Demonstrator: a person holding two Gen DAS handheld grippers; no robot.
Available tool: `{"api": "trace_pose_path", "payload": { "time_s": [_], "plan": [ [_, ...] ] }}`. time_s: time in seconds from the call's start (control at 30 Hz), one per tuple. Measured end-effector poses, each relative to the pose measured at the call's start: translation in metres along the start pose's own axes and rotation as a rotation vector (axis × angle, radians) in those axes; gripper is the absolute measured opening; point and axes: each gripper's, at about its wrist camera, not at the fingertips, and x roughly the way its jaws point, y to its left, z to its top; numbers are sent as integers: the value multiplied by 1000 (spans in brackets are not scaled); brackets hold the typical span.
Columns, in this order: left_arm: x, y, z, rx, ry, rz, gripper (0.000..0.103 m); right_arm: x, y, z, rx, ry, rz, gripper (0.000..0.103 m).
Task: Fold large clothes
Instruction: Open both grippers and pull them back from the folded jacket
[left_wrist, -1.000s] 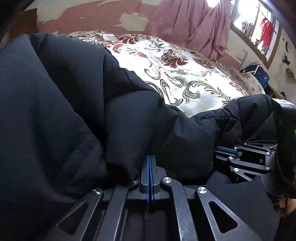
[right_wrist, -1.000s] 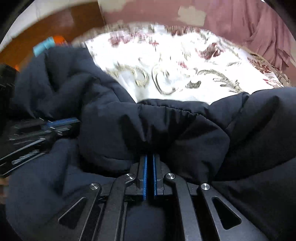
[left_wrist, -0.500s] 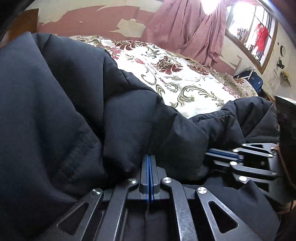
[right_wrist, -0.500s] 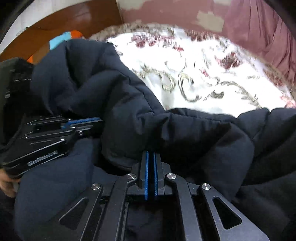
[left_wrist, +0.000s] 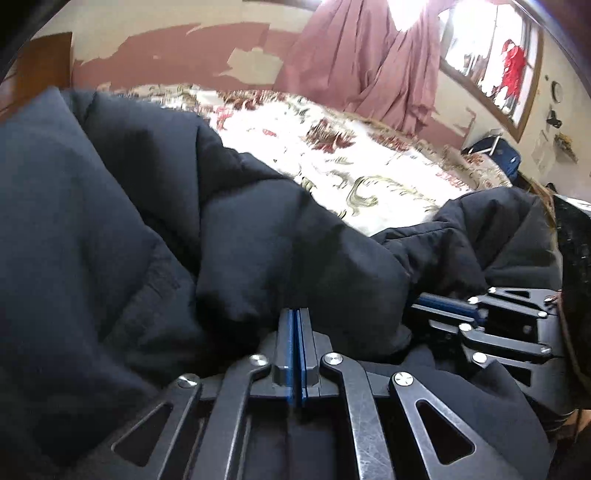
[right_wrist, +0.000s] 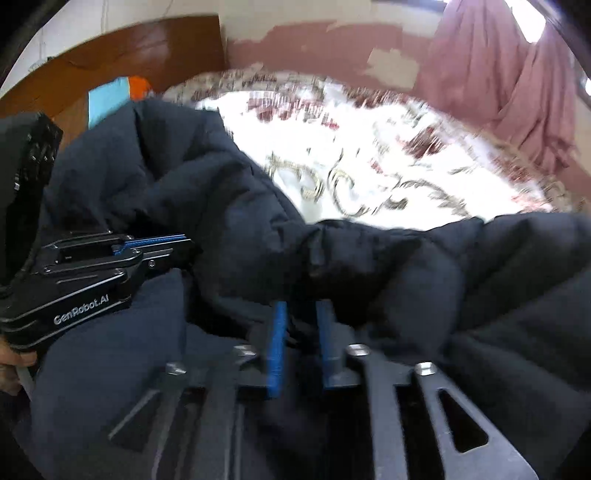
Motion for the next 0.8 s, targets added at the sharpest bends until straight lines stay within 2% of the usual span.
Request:
{"api": "trace_pose_path", "payload": {
  "time_s": [0.13,0.2,0.27,0.33,0.4,0.47,0.5,0.53,0.57,0.6,0.63,0.8],
  "plan": [
    [-35,3,-2,-58,-96,-1,6,-40,-6,-11,37,-78,-17,45],
    [-52,7,-5,-119,-132,7,12,-49,-13,-15,58,-102,-31,49],
    [-62,11,-7,-159,-133,31,18,-60,-19,-20,91,-124,-25,51],
    [-75,12,-9,-181,-122,61,19,-68,-22,-22,112,-140,-12,59],
    [-87,11,-11,-187,-115,78,19,-77,-20,-21,101,-160,-13,61],
    [-104,6,-15,-182,-115,98,28,-90,-14,-24,82,-184,-32,63],
    [-113,3,-18,-178,-123,106,48,-99,-11,-26,74,-199,-36,66],
    [-122,0,-21,-181,-142,109,82,-108,-8,-27,70,-213,-38,72],
    [-135,-1,-24,-190,-180,119,93,-116,-5,-28,71,-226,-38,74],
    [-150,-2,-30,-203,-238,128,98,-126,-3,-29,76,-241,-36,78],
    [-161,-1,-33,-208,-268,127,98,-134,-2,-30,83,-256,-35,80],
    [-205,-5,-46,-225,-271,154,98,-179,2,-39,116,-317,-33,87]
  ]
}}
